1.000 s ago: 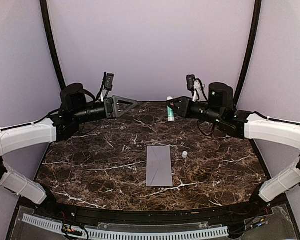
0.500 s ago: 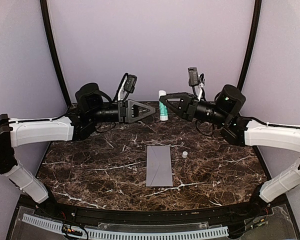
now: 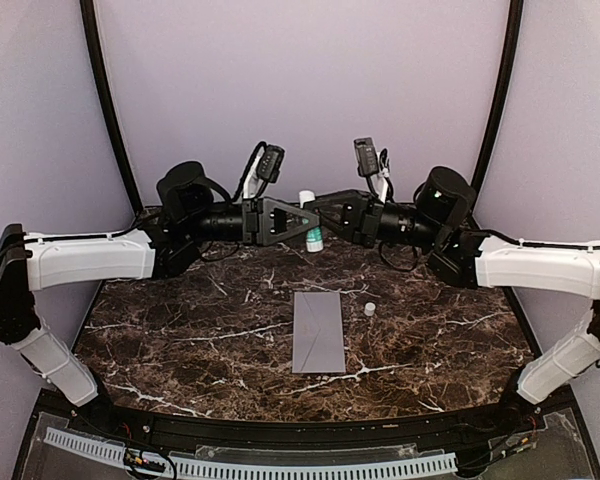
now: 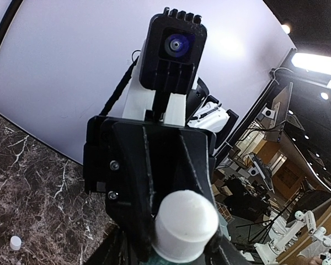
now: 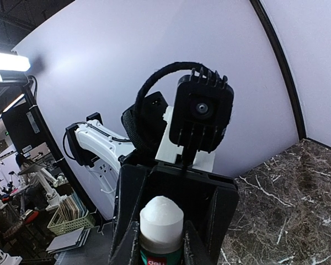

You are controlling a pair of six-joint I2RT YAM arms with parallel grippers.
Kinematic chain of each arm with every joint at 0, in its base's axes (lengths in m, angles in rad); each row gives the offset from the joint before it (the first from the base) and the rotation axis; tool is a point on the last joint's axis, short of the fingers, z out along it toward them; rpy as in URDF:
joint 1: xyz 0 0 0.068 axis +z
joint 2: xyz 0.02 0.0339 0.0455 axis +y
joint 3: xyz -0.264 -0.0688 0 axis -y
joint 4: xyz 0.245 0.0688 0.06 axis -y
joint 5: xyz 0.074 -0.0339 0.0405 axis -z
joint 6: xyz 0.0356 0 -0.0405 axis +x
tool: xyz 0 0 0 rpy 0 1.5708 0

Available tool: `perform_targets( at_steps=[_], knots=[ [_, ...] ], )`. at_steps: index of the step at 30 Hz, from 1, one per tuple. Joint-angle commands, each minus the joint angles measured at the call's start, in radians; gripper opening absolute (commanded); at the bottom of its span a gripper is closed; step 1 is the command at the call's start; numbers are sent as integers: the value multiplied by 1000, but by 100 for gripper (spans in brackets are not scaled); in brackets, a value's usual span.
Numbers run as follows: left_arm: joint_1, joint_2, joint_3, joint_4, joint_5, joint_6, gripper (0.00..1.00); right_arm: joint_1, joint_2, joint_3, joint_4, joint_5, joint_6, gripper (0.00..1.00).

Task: Place the letter into the envelope and seal it
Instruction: Pick up the solid glue from the center of the board.

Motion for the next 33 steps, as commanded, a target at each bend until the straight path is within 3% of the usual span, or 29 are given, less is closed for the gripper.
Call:
perform_targets(
  at_steps=[1, 3, 8, 18, 23, 27, 30, 33],
  knots=[
    [-5, 0, 26, 34, 28, 1, 45, 7, 8, 41, 54, -23, 16, 15],
    [-6, 5, 25, 36, 32, -2, 38, 7, 7, 42, 54, -21, 18, 15],
    [-8, 2, 16, 19, 35, 3, 43, 7, 9, 50, 34, -20, 18, 14],
    [-8, -6, 7, -14, 41, 23, 40, 6, 12, 57, 16, -23, 23, 14],
    [-8, -9, 3, -18, 54, 34, 52, 3, 15, 58, 16, -30, 30, 14],
    [-9, -18, -10, 3, 66, 34, 55, 0, 13, 55, 21, -36, 41, 14],
    [-9, -26, -19, 3, 50, 39, 46, 0, 12, 54, 22, -38, 44, 14],
    [-9, -27, -19, 2, 45, 38, 44, -3, 17, 51, 28, -44, 52, 14]
  ],
)
